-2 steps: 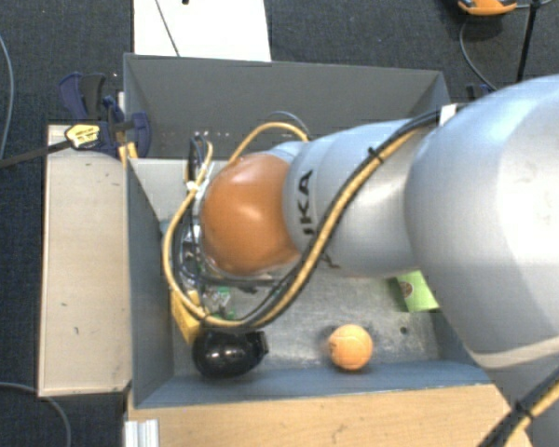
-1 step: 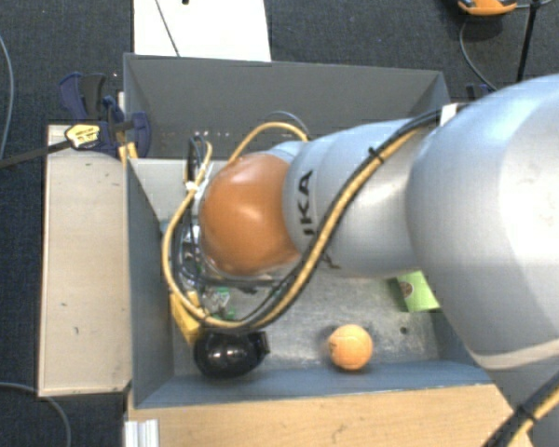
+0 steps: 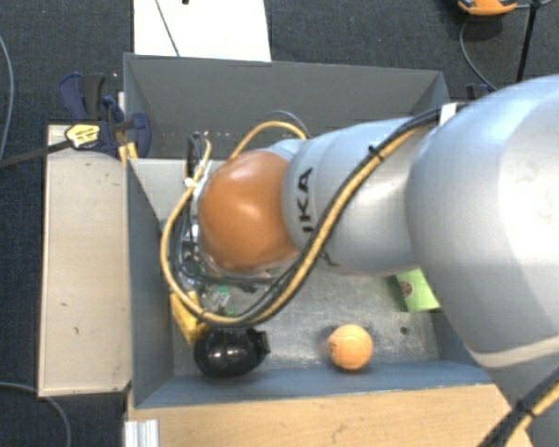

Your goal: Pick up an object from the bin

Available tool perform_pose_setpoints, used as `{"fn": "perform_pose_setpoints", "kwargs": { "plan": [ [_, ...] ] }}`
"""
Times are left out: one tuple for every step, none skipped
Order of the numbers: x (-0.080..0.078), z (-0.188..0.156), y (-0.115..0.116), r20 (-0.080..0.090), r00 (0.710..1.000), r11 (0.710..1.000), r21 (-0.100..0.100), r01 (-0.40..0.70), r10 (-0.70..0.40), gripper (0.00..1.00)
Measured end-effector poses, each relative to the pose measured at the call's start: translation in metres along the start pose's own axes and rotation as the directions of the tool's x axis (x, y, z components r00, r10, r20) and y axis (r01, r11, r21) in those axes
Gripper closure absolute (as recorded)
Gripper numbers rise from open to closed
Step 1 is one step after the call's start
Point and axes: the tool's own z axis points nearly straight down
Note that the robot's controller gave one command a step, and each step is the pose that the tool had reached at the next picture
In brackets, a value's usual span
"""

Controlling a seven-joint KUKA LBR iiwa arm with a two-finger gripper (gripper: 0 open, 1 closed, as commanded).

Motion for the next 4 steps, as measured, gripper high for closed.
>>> {"fn": "perform_pose_setpoints", "kwargs": {
  "plan": [
    [0.000,-0.004,0.000,-0.003,1.000,1.000,-0.001,-0.002,0.002,1.00],
    [0.001,-0.014,0.002,-0.004,1.000,1.000,-0.006,-0.002,0.002,1.00],
    [0.001,-0.022,0.003,-0.010,1.000,1.000,-0.009,-0.002,0.002,1.00],
    [0.001,-0.033,0.002,-0.010,1.000,1.000,-0.009,-0.003,0.003,1.00]
  ]
}}
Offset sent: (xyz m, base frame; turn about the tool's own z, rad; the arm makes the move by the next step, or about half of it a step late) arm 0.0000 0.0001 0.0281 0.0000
